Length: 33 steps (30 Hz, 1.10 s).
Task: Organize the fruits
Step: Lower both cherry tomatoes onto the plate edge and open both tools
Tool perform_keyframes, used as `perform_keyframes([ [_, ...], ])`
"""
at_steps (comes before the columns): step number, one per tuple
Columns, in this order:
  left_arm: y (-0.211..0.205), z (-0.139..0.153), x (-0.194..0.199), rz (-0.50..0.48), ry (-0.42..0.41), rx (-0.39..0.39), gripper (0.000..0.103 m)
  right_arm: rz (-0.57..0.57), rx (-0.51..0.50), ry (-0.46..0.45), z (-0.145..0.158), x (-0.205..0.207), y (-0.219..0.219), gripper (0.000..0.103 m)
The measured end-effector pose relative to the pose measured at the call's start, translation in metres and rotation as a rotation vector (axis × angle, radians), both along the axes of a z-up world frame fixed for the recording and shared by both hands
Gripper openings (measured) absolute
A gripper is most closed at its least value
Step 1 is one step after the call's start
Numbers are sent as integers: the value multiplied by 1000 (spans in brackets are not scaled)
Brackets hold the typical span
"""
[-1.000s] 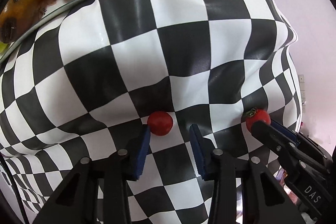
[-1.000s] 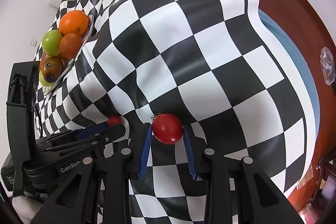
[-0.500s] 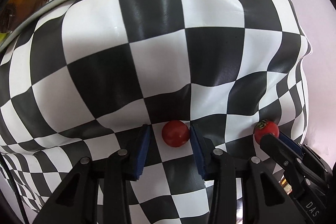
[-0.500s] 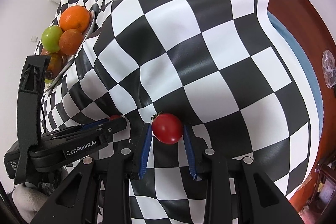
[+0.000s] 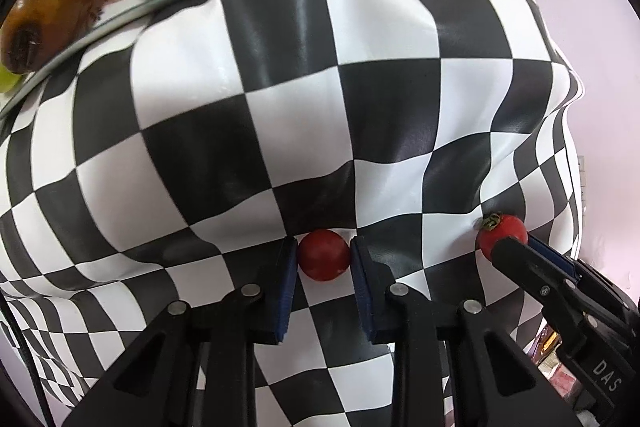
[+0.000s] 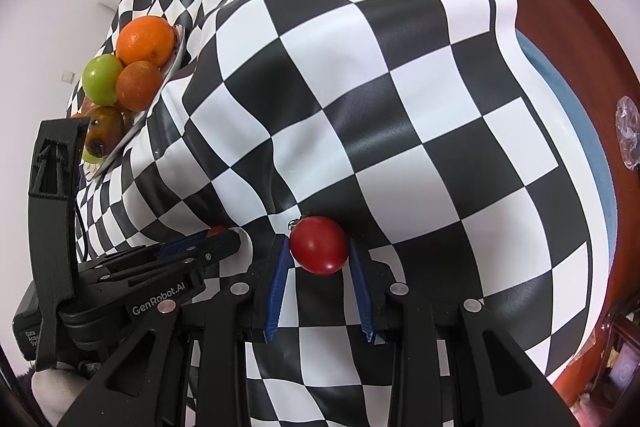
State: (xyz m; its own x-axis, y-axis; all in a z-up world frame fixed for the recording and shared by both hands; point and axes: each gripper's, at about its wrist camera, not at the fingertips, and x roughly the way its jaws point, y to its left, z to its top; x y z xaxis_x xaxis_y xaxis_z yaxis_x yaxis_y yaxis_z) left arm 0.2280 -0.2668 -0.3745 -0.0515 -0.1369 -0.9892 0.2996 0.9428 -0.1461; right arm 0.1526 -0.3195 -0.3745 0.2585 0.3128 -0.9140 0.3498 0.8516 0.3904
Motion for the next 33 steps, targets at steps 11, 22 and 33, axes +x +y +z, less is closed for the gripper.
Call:
perform_keyframes([
  [11, 44, 61, -3, 52, -31, -117, 24, 20, 16, -63, 28, 11, 5, 33],
  [22, 155, 133, 25, 306, -86, -283, 24, 143, 67, -170, 75, 52, 56, 33],
  [33, 247, 141, 76, 521, -132, -305, 24, 355, 105, -227, 88, 127, 161, 33],
])
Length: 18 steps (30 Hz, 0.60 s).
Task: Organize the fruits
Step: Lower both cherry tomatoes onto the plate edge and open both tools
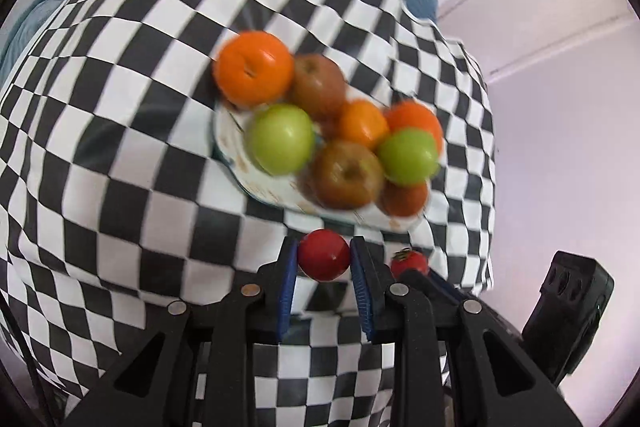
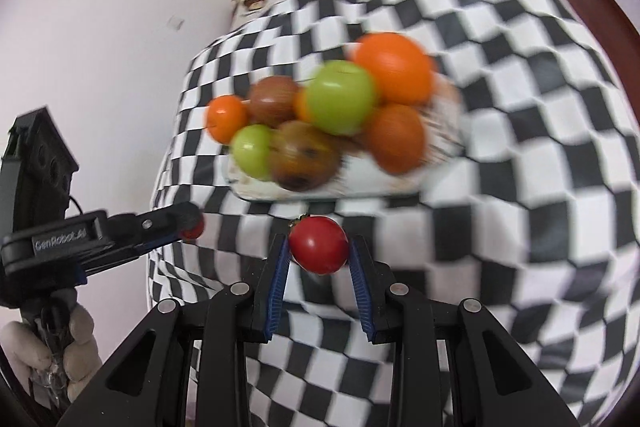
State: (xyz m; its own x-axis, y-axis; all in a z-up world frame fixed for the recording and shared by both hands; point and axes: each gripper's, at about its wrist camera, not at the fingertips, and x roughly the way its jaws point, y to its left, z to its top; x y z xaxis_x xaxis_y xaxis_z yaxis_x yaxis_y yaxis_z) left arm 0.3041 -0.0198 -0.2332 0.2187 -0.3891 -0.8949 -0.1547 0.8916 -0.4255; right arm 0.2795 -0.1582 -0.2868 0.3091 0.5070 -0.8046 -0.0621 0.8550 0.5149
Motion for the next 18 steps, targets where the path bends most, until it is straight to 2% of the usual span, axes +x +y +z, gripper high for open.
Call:
perform_keyframes([
  [4, 14, -9, 17, 21, 15, -10, 24, 61, 12, -5, -6, 24, 45, 33],
  [9, 25, -22, 40, 21, 31, -11, 24, 82, 12, 9, -17, 41, 83, 33],
  [18, 37, -38, 60, -40, 60, 8, 24, 36, -21, 34, -36, 51, 106, 33],
])
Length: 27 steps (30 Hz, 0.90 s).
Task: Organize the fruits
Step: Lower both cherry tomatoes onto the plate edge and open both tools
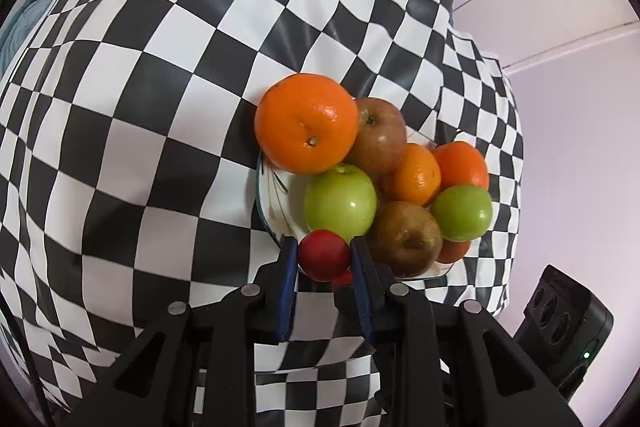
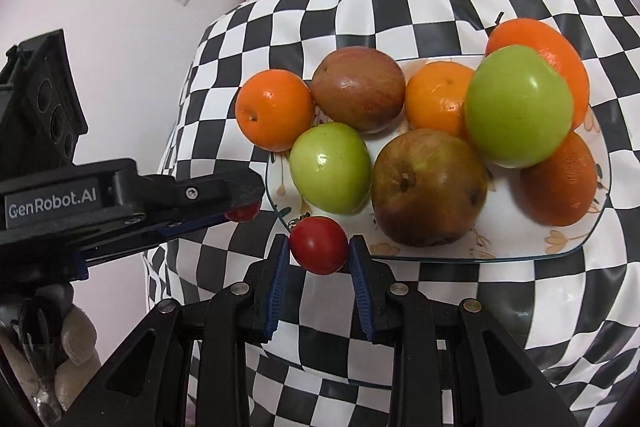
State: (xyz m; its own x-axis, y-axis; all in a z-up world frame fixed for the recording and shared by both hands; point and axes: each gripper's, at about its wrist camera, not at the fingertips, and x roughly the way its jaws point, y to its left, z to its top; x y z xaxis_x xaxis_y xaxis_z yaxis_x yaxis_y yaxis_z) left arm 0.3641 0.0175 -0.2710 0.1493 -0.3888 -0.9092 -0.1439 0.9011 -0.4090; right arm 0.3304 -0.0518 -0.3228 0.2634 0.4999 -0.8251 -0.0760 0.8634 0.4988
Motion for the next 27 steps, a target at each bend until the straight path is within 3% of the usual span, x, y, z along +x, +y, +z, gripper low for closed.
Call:
perform_keyframes([
  [19, 4, -15, 8, -36, 67, -45, 25, -70, -79, -1, -6, 7, 18, 34],
  [23, 6, -20, 8, -20, 93, -45, 33, -87, -98, -4, -8, 7, 22, 53],
  [27, 7, -21, 8, -19, 101, -42, 36, -94, -98, -12, -7, 8, 23, 55],
])
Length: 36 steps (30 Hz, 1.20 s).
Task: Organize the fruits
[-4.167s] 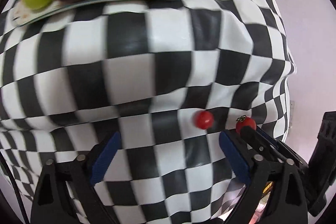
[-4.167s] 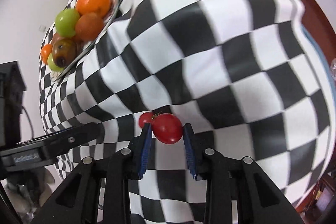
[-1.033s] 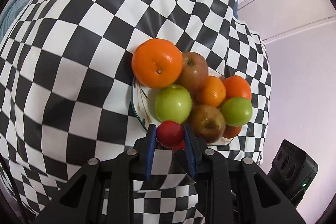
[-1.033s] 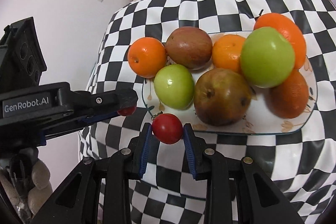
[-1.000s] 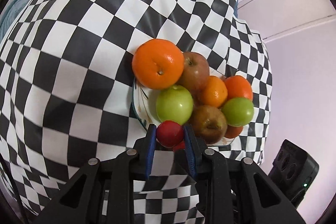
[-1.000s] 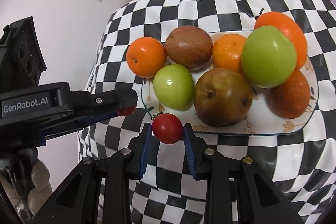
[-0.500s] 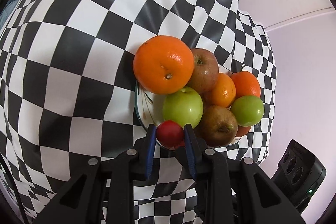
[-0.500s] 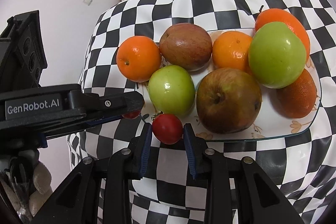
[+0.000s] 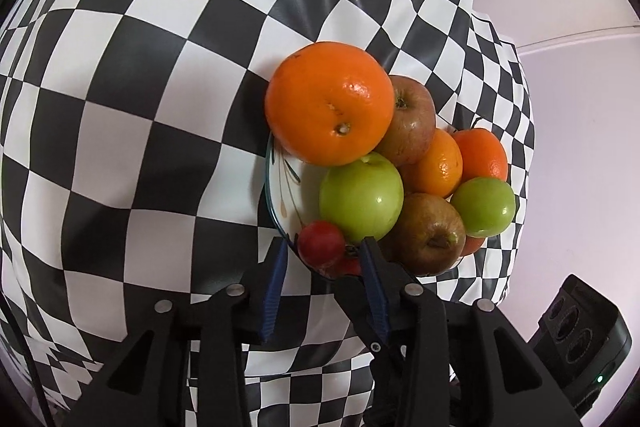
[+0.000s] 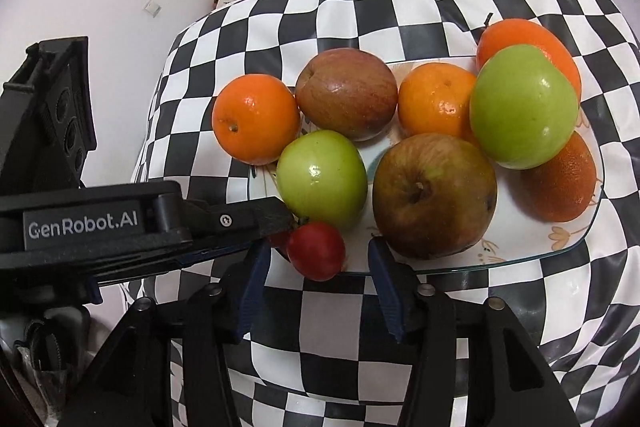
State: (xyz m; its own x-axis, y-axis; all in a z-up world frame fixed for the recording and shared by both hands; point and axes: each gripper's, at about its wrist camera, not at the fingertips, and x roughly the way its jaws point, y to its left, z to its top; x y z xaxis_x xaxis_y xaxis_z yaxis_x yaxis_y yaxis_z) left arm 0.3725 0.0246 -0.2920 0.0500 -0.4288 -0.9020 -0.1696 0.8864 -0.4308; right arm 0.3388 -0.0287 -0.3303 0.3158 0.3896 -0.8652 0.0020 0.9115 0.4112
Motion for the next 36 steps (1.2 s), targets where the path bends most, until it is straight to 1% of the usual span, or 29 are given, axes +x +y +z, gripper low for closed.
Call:
perform_keyframes([
  [1, 0, 1, 0, 1, -4, 0, 36, 0, -3, -2, 1, 0, 1, 56],
  [3, 1, 4, -2, 0, -15, 11, 36, 2, 2, -5, 5, -2, 1, 67],
  [4, 2, 7, -3, -4, -23, 14, 36, 0, 2, -9, 8, -3, 0, 71],
  [5, 3, 10, -4, -6, -28, 19, 37, -1, -1, -18, 13, -7, -2, 77],
  [6, 3, 13, -5, -10, -33, 29, 43, 0, -9, -32, 18, -10, -3, 81],
  [7, 4, 17, -6, -15, -42, 40, 57, 3, -11, -43, 24, -14, -6, 83],
  [8, 4, 22, -7, -21, -55, 55, 65, 2, -19, -50, 29, -17, -9, 86],
  [9, 5, 28, -9, -26, -74, 77, 77, -3, -41, -57, 36, -21, -13, 90],
  [10, 6, 37, -12, -34, -102, 110, 81, -11, -60, -65, 42, -24, -18, 93],
  [11, 6, 43, -15, -44, -122, 138, 83, -19, -73, -71, 47, -27, -22, 95],
  [12, 5, 51, -18, -56, -142, 177, 87, -34, -97, -77, 54, -31, -28, 95],
  [13, 4, 57, -22, -66, -163, 218, 90, -48, -130, -84, 61, -34, -35, 95],
  [14, 4, 62, -26, -72, -179, 245, 90, -57, -169, -91, 67, -37, -40, 97],
  [15, 2, 69, -32, -81, -206, 294, 92, -63, -219, -91, 72, -39, -44, 97],
  [16, 0, 73, -37, -87, -221, 319, 95, -73, -268, -92, 78, -41, -50, 97],
  [19, -7, 86, -54, -105, -266, 394, 96, -87, -352, -111, 92, -52, -67, 97],
  [23, -21, 100, -78, -134, -314, 461, 96, -102, -387, -113, 103, -64, -82, 98],
  [29, -38, 112, -98, -143, -335, 465, 96, -117, -389, -112, 109, -80, -99, 98],
  [33, -47, 123, -108, -135, -350, 461, 96, -130, -382, -124, 123, -91, -109, 98],
  [36, -52, 141, -119, -123, -371, 462, 96, -134, -374, -144, 137, -98, -114, 98],
])
